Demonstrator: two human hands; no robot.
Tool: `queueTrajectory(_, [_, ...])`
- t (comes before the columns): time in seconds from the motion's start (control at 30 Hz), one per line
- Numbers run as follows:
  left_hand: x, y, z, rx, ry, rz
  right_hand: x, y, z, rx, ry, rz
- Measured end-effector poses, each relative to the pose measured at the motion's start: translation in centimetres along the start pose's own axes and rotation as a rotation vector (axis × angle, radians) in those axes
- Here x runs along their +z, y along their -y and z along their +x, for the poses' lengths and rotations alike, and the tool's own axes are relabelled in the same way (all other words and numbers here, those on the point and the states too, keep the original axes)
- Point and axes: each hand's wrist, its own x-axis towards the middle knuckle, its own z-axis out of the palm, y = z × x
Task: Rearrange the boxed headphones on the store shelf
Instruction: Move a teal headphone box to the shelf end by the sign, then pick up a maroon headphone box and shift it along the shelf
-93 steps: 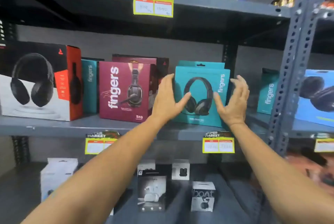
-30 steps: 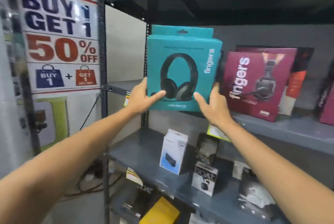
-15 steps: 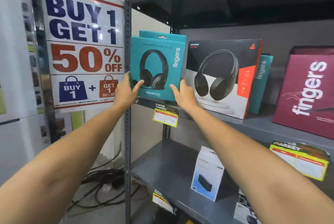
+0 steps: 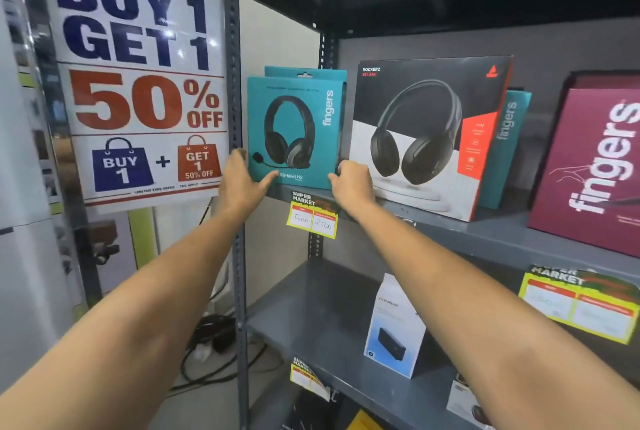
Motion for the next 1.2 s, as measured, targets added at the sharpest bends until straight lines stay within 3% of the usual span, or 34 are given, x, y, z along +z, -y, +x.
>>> queueTrajectory(0.07, [-0.3, -0.4, -1.3, 0.059, -0.141, 0.126, -1.1, -0.6, -1.1, -0.026, -0.021, 0.007])
queueTrajectory(0.13, [-0.1, -1.6, -2.9, 0.155, -0.162, 0.183, -2.8, -1.7, -2.5, -0.056, -0.028, 0.023])
queueTrajectory(0.3, [3.2, -8.9, -9.1, 0.489, -0.015, -0.009, -9.2, -6.0, -7.5, -0.166, -0.037, -0.139])
queueTrajectory(0.4, [6.2, -16.1, -13.5, 0.56, 0.099, -0.231, -14.3, -9.6, -10.5, -0.135, -0.025, -0.299])
queueTrajectory(0.53, [9.0, -24.7, -17.7, 0.548, 0.201, -0.587, -21.4, -15.2, -14.2, -0.046, -0.145, -0.434])
queueTrajectory(0.6, [10.4, -27.9, -19.3, 0.51, 0.316, -0.652, -25.2, -18.3, -16.0, 0.001, -0.295, -0.449])
queueTrajectory(0.7, [12.5, -31.7, -20.7, 0.337, 0.48, -0.667, -30.0, -21.8, -17.1, -0.061, -0.603, -0.325])
queueTrajectory(0.77, [13.8, -33.5, -20.7, 0.148, 0.586, -0.704, -32.5, -23.7, -16.5, -0.026, -0.692, -0.21])
queueTrajectory(0.87, [15.1, -33.9, -19.3, -0.092, 0.819, -0.769, -34.2, -25.5, -14.8, 0.23, -0.487, 0.113])
queueTrajectory(0.93, [15.5, -33.5, -18.8, -0.096, 0.946, -0.743, -34.8, -26.3, -14.3, 0.353, -0.237, 0.42])
queueTrajectory(1.0, [15.7, -33.0, -18.5, -0.079, 0.987, -0.749, -35.0, -27.0, -14.1, 0.352, -0.112, 0.553])
queueTrajectory(1.13, [15.2, -32.7, -18.9, 0.016, 1.09, -0.82, -35.0, -27.7, -14.3, 0.296, -0.088, 0.553])
queueTrajectory(1.2, [15.1, -32.7, -19.0, 0.003, 1.04, -0.869, -35.0, -27.6, -14.4, 0.285, -0.132, 0.567])
